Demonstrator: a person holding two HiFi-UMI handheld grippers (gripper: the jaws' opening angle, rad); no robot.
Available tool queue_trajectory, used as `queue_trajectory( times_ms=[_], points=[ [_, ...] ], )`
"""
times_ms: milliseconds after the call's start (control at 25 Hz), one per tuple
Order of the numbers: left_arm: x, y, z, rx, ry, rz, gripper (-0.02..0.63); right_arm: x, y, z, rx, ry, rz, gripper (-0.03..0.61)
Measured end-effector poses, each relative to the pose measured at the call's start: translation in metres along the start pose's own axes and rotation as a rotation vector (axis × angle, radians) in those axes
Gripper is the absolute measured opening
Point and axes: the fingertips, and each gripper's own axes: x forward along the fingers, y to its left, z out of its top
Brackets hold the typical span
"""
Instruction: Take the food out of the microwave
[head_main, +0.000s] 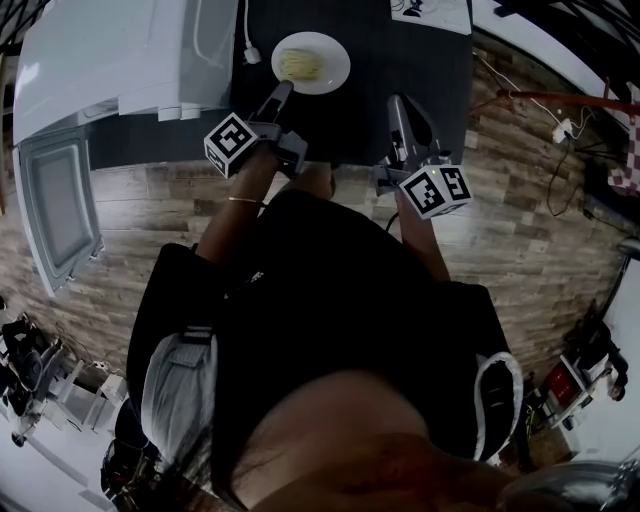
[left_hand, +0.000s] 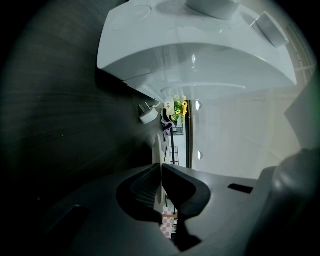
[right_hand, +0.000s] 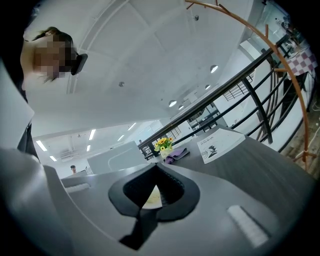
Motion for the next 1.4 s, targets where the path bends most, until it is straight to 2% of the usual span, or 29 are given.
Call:
queue_trajectory(
  times_ms=[360, 880, 1200, 1400],
  points=[
    [-0.001, 0.011, 0.002, 0.032, -0.039, 0.072, 0.014, -0.008, -0.006, 0.003, 0.02, -0.013, -0.019, -0.002],
    [0.001, 0.02, 0.006, 0.123, -0.067, 0.172, 0.014, -0.01, -0.009, 0.006, 0.023, -0.029, -0.033, -0.002],
    [0.003, 0.016, 0.008, 0.18, -0.048, 0.18, 0.016, -0.012, -0.006, 0.007, 0.021, -0.038, -0.039, -0.002],
    [0.005, 0.013, 0.01, 0.159, -0.048, 0.166, 0.085, -0.015, -0.007, 0.006, 0.016, -0.04, -0.051, -0.002]
  ],
)
